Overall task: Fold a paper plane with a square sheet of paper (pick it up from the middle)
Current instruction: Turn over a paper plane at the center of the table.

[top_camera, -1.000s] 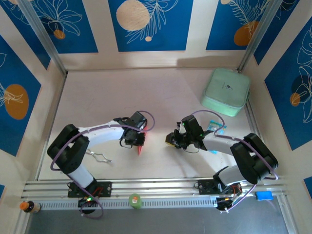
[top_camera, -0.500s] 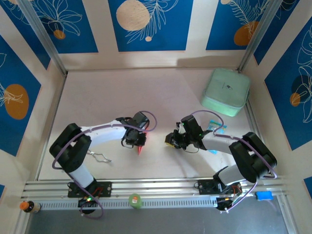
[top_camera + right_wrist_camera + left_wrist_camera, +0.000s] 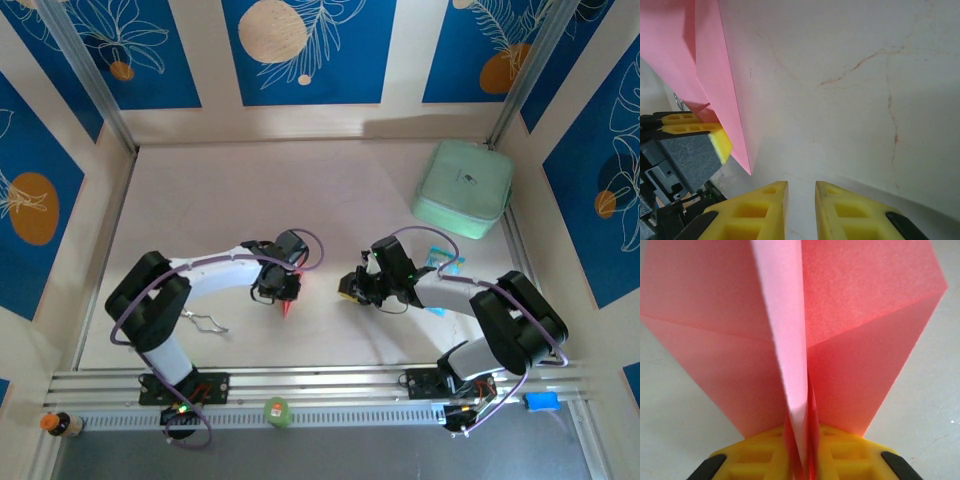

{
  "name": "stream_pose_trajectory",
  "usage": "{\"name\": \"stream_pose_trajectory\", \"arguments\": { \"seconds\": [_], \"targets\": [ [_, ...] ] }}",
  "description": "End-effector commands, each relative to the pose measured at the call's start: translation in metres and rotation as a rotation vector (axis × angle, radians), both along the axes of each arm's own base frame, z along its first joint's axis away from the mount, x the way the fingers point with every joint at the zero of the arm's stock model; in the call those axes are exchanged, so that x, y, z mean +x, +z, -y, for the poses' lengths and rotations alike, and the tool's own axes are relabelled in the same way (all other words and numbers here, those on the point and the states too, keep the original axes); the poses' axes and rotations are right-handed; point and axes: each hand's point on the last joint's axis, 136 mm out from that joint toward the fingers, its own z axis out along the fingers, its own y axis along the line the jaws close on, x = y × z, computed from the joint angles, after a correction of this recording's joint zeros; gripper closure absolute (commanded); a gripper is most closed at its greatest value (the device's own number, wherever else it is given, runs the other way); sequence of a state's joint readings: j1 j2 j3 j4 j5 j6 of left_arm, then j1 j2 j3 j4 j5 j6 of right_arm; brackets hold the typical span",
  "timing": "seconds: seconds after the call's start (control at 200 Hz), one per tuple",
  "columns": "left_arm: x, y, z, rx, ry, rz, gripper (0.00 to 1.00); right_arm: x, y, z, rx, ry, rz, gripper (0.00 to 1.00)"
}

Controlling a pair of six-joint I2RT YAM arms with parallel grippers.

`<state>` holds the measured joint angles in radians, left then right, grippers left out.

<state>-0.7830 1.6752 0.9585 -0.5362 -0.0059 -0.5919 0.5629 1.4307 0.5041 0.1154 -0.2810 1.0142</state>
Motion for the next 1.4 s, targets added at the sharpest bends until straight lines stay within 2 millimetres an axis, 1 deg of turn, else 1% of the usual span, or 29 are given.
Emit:
{"name": "stream_pose_trajectory", "arguments": {
  "seconds": [0.0,0.475,0.705,0.84,0.985,1.12,1.39],
  "targets": [
    [0.0,-0.002,-0.001,0.037,-0.025,0.005,0.82,-0.001,0.005,-0.005,0.016,0.025,0.005,0.79],
    [-0.007,-0.02,-0.006,0.096,-0.011,-0.012,0.79,-0.002,0.006,-0.005,0.02,0.028,0.007,0.79],
    [-0.008,-0.024,-0.011,0.166,0.054,-0.01,0.75,-0.002,0.012,-0.004,0.027,0.026,0.02,0.79],
    [-0.01,-0.029,-0.008,0.215,0.07,-0.03,0.74,-0.003,0.016,-0.002,0.028,0.025,0.034,0.79],
    [-0.011,-0.03,0.001,0.212,0.089,-0.036,0.71,-0.006,0.018,0.003,0.028,0.019,0.038,0.79],
    [-0.012,-0.029,0.004,0.208,0.108,-0.035,0.64,-0.009,0.018,0.008,0.027,0.007,0.044,0.79],
    [-0.011,-0.028,0.0,0.241,0.142,-0.023,0.62,-0.012,0.017,0.013,0.022,-0.008,0.045,0.78]
  ]
}}
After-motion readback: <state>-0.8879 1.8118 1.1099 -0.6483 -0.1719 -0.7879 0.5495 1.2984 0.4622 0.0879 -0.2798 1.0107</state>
